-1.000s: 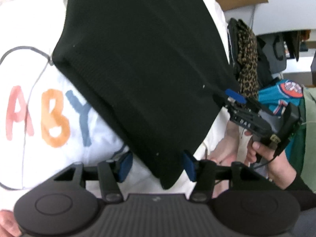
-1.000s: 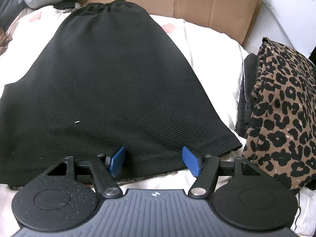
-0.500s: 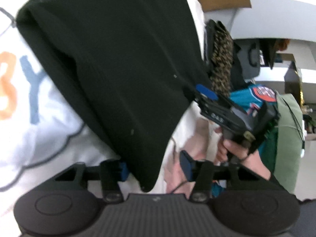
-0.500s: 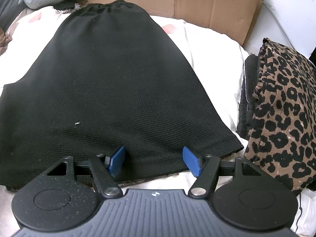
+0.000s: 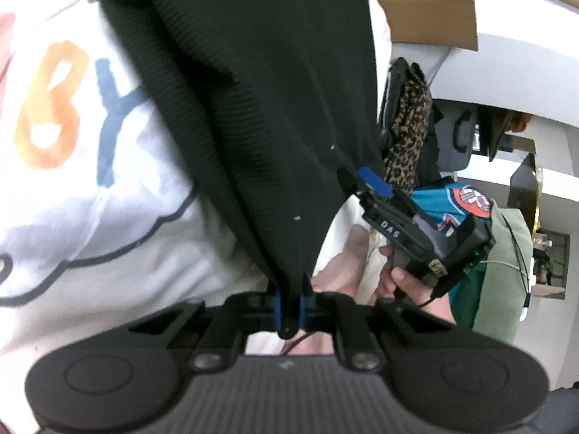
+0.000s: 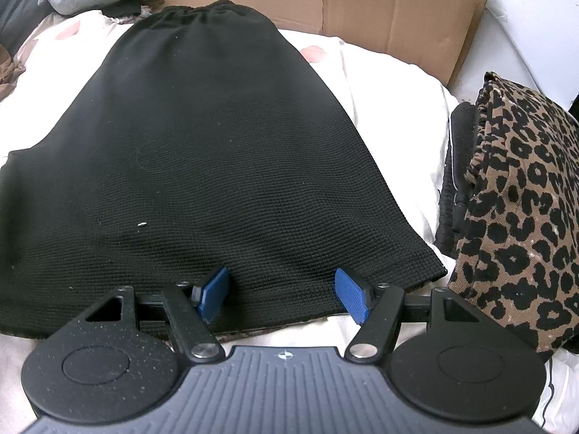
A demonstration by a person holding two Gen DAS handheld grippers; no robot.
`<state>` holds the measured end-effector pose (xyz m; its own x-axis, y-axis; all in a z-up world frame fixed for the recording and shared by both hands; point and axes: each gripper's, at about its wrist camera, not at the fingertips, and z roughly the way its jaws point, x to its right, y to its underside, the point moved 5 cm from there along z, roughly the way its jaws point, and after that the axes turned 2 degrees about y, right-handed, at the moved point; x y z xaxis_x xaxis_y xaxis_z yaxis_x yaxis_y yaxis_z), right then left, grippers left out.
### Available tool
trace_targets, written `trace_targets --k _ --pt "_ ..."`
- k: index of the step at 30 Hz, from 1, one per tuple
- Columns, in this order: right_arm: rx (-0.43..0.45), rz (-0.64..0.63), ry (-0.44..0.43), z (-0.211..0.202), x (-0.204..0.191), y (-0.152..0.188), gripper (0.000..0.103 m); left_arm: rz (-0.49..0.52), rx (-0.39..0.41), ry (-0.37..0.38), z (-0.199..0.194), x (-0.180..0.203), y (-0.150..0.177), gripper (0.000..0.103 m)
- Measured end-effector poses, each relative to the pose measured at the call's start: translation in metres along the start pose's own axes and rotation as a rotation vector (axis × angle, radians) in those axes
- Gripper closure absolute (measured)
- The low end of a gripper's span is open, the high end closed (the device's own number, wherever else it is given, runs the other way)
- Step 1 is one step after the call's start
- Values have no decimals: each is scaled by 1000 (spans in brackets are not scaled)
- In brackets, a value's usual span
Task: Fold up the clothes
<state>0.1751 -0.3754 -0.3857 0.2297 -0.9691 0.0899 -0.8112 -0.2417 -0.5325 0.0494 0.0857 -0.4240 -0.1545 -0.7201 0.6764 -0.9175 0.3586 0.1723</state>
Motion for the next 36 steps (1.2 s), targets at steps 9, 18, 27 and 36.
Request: trace_targets --k 9,18,27,36 --pt "-14 -20 22 -5 -3 -4 32 21 -24 -56 14 -1 9 95" --pt "-19 -25 27 -1 -1 -4 32 129 -59 -187 -2 5 3 59" --pt "-19 -26 26 0 -2 -3 31 147 140 -308 -65 0 -22 55" --pt "-26 -27 15 3 0 -2 31 176 265 -456 -84 -4 -47 47"
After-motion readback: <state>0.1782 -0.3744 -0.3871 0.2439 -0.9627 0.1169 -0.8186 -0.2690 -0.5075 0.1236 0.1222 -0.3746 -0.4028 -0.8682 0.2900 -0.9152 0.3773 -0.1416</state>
